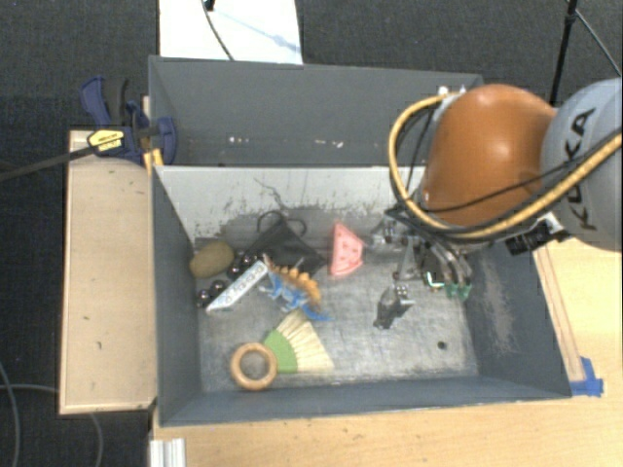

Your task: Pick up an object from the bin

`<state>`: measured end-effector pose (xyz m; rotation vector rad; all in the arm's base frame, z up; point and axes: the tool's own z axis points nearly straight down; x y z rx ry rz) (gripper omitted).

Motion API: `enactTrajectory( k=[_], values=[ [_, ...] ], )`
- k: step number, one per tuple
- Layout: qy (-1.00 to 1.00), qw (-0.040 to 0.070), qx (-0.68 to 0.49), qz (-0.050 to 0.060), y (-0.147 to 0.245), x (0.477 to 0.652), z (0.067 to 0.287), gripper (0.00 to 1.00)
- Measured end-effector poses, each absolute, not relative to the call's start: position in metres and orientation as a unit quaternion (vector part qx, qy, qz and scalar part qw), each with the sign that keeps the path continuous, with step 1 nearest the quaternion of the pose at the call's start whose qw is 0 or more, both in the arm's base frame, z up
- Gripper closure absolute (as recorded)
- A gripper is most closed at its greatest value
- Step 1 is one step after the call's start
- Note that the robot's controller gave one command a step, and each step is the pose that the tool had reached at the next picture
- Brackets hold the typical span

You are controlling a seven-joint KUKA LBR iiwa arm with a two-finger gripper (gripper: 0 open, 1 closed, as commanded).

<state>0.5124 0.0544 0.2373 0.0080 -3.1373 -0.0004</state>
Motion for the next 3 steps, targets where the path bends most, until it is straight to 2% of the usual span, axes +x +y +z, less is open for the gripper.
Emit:
enactTrajectory(
  k=[1, 2, 3],
  values=[
    [-1.000, -0.002, 0.002, 0.000, 0.054, 0.514, 0.241, 0.00],
    [-1.000, -0.006, -0.002, -0.001, 0.059, 0.521, 0.197, 0.00],
    [-1.000, -0.001, 0.013, 0.000, 0.110, 0.525, 0.159, 0.00]
  ],
)
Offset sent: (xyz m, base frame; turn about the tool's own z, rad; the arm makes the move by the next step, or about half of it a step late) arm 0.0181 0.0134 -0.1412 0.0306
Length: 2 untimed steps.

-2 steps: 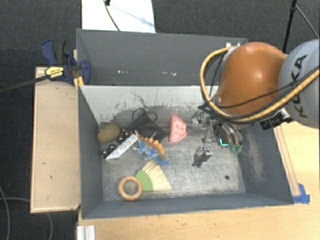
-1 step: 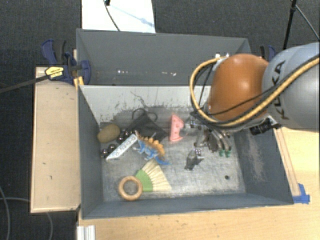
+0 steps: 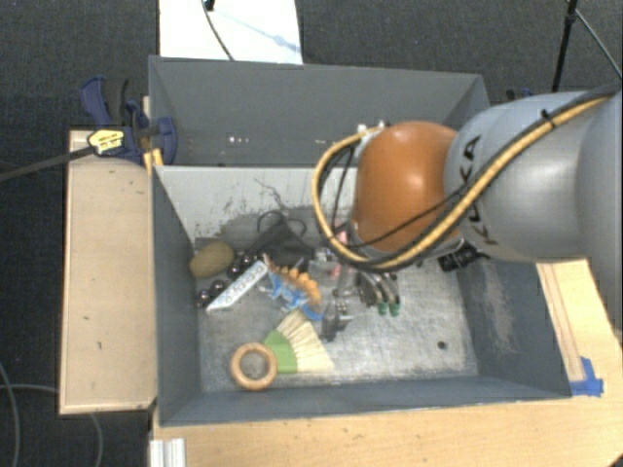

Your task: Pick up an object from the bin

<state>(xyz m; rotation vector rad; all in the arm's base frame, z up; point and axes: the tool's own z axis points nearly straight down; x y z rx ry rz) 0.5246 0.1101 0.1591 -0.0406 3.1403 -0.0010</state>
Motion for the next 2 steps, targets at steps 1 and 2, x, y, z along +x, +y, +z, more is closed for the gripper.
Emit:
enactTrajectory(
  k=[1, 2],
  values=[
    [0.995, 0.004, -0.098, 0.001, 0.0976, 0.5864, 0.0735, 1.00],
    [0.995, 0.004, -0.097, 0.002, 0.0976, 0.5864, 0.0736, 1.00]
  ],
)
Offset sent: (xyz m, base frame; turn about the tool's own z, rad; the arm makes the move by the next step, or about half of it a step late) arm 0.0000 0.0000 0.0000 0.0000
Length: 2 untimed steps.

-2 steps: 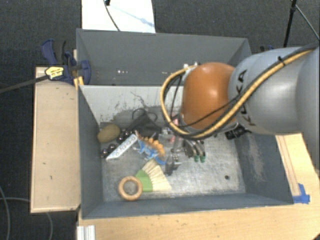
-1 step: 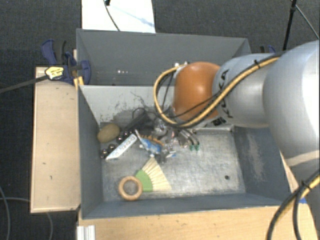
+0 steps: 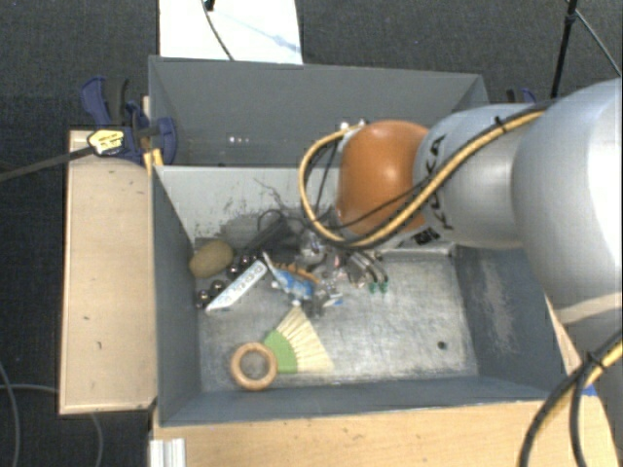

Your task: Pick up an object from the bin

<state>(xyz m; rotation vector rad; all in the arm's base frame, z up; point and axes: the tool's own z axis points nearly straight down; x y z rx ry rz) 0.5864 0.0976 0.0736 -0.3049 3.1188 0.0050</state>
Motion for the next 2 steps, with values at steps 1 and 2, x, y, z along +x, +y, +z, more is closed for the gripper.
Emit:
enactTrajectory(
  k=[1, 2],
  values=[
    [0.997, 0.006, -0.074, 0.001, 0.0892, 0.5740, 0.2557, 1.00],
    [0.997, 0.001, -0.074, 0.000, 0.0890, 0.5725, 0.2513, 1.00]
  ],
)
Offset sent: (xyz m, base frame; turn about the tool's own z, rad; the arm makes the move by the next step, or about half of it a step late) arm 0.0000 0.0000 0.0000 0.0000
